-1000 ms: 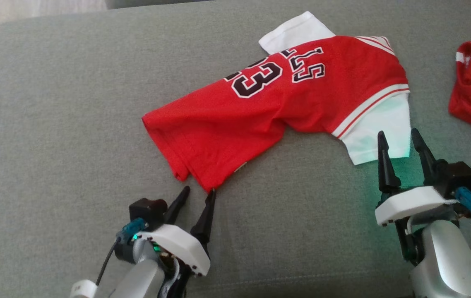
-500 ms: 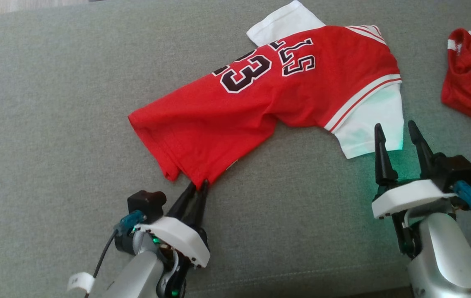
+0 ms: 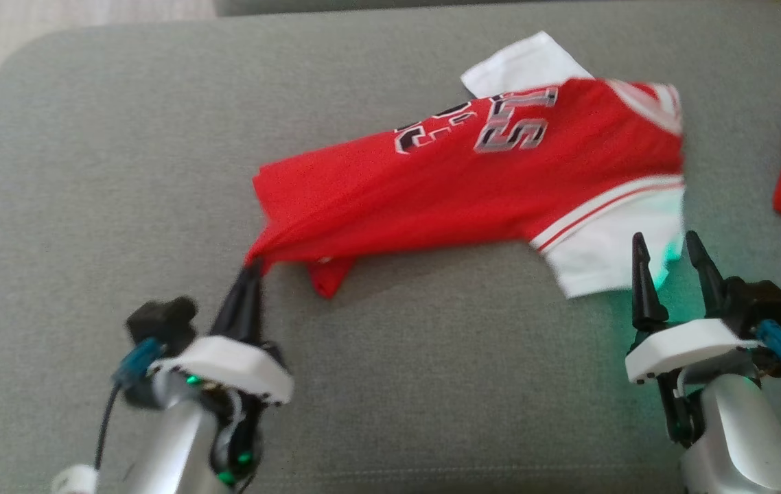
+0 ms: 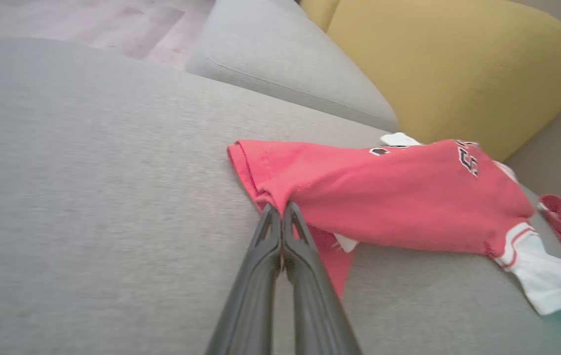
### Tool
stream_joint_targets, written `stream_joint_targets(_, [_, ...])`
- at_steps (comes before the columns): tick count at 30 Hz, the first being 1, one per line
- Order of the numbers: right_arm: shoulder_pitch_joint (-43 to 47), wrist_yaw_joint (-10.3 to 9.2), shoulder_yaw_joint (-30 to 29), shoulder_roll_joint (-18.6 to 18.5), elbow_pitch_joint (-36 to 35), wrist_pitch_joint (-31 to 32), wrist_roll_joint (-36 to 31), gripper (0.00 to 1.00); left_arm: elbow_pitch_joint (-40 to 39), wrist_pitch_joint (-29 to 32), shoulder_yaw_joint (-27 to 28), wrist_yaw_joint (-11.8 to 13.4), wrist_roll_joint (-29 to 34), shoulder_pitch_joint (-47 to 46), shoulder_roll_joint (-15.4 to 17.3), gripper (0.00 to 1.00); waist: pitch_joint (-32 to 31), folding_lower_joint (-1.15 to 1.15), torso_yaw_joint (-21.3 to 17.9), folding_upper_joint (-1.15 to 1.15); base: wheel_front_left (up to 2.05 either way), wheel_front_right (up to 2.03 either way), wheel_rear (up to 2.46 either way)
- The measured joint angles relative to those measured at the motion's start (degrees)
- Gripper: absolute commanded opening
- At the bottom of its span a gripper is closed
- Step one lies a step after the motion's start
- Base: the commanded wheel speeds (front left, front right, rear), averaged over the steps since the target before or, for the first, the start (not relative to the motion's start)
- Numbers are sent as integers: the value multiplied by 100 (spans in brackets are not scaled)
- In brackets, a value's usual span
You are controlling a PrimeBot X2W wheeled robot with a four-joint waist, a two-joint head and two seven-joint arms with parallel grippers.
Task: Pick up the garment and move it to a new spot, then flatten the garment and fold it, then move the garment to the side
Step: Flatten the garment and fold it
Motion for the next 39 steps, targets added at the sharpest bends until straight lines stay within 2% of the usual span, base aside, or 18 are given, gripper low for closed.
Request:
stream_joint_targets(5, [-6,0,107,-1,122,-32,18,100,146,0,688,33,483,207,43,0,-184,0,96,0,0,0,0])
stream_joint_targets(10, [-7,0,232,-1,166,-56,87,100,349,0,1028,55,831,207,107,2,-233,0,19,0,0,0,0])
stream_joint_targets(11, [-7,0,258,-1,166,-59,111,100,365,0,1088,78,934,205,110,41,-241,0,-2,0,0,0,0])
stream_joint_targets(12, [-7,0,290,-2,166,-68,131,100,408,0,1106,81,1034,200,119,92,-251,0,-21,0,0,0,0])
stream_joint_targets(13, [-7,0,328,-2,165,-97,181,100,445,0,1121,81,1112,199,115,100,-258,0,-37,0,0,0,0])
stream_joint_targets(15, [-7,0,383,-2,156,-104,238,100,470,0,1152,92,1281,200,110,100,-276,0,-61,0,0,0,0])
stream_joint_targets(21, [13,0,472,-2,-162,-105,398,100,108,0,1234,389,1883,304,91,100,-363,0,-110,0,0,0,0])
stream_joint_targets(25, [268,0,527,-2,-305,-107,420,100,-62,0,1105,531,2096,705,64,100,-474,0,-123,0,0,0,0])
stream_joint_targets(33, [474,0,547,-2,-133,-105,453,100,-55,0,1010,536,2116,934,45,100,-534,0,-74,0,0,0,0])
stream_joint_targets(39, [421,0,374,-1,352,-105,449,100,-54,0,859,481,2103,907,36,100,-358,0,30,0,0,0,0])
